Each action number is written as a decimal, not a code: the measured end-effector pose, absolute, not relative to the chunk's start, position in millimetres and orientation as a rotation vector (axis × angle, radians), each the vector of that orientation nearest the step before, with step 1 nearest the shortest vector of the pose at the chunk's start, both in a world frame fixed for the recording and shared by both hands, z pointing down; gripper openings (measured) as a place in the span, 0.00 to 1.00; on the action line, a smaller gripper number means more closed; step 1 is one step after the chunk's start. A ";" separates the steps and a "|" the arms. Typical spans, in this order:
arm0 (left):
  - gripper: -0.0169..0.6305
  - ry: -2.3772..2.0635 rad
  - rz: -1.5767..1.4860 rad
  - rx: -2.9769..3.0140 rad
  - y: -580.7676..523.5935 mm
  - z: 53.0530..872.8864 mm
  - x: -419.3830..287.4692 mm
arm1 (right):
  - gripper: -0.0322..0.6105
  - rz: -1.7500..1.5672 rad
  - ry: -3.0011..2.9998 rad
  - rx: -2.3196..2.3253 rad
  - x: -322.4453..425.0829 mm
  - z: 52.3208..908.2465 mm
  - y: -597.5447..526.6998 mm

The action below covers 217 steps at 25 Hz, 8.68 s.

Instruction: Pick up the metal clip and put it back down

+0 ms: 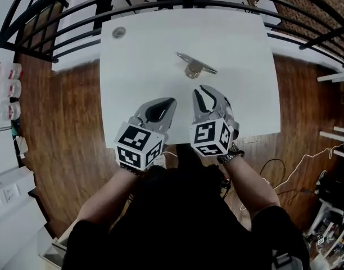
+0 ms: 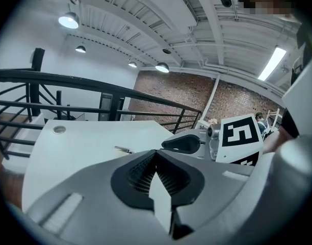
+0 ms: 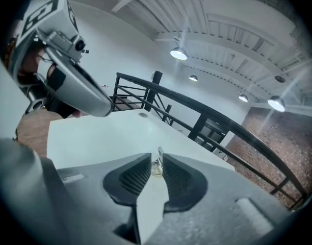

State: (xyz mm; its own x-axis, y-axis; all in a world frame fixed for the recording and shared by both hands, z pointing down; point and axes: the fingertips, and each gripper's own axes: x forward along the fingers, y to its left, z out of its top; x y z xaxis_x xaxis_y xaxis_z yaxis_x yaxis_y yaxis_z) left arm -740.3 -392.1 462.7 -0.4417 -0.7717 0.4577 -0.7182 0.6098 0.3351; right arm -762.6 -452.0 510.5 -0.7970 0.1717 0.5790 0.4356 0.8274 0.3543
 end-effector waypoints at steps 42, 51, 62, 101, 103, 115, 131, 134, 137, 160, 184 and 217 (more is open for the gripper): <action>0.05 -2.236 -0.132 0.993 -368.0 501.0 -790.0 | 0.04 -1.070 -2.334 -0.466 -851.2 585.6 -459.3; 0.05 -2.272 -0.121 1.092 -362.4 472.4 -764.2 | 0.04 -1.033 -2.389 -0.390 -813.8 542.2 -451.0; 0.05 -2.349 -0.093 1.234 -336.7 424.9 -708.9 | 0.04 -0.966 -2.475 -0.288 -741.3 485.7 -421.3; 0.05 -2.418 -0.053 1.459 -279.8 348.4 -542.9 | 0.04 -0.795 -2.651 -0.176 -540.9 371.4 -343.9; 0.05 -2.420 -0.049 1.454 -284.6 347.4 -541.0 | 0.04 -0.796 -2.658 -0.187 -540.9 368.6 -347.4; 0.05 -2.428 -0.037 1.406 -319.6 350.1 -526.0 | 0.04 -0.752 -2.687 -0.211 -524.3 370.4 -386.0; 0.05 -2.370 0.004 1.441 -374.8 359.8 -496.0 | 0.04 -0.684 -2.725 -0.152 -495.4 368.7 -443.3; 0.05 -2.354 0.011 1.457 -387.3 362.5 -485.5 | 0.04 -0.669 -2.727 -0.132 -484.4 370.2 -455.4; 0.05 -2.337 0.021 1.479 -396.7 365.2 -476.6 | 0.04 -0.655 -2.731 -0.109 -474.5 372.4 -463.6; 0.05 -1.971 0.077 1.976 -382.2 352.1 -409.6 | 0.04 -0.546 -2.616 0.434 -376.4 356.1 -433.8; 0.05 -1.461 0.153 2.399 -382.2 355.6 -239.6 | 0.04 -0.386 -2.383 1.017 -184.0 355.5 -409.9; 0.05 -0.901 0.341 2.666 -296.8 374.9 81.1 | 0.04 -0.149 -2.101 1.514 145.1 378.2 -296.7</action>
State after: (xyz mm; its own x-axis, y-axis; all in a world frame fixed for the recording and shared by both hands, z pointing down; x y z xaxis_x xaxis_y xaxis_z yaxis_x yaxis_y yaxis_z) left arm 81.1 -296.8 374.9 0.7746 -0.5473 0.3169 -0.6199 -0.7562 0.2094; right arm 145.1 -296.7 378.2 -0.2226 -0.9061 0.3597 -0.8464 0.3628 0.3899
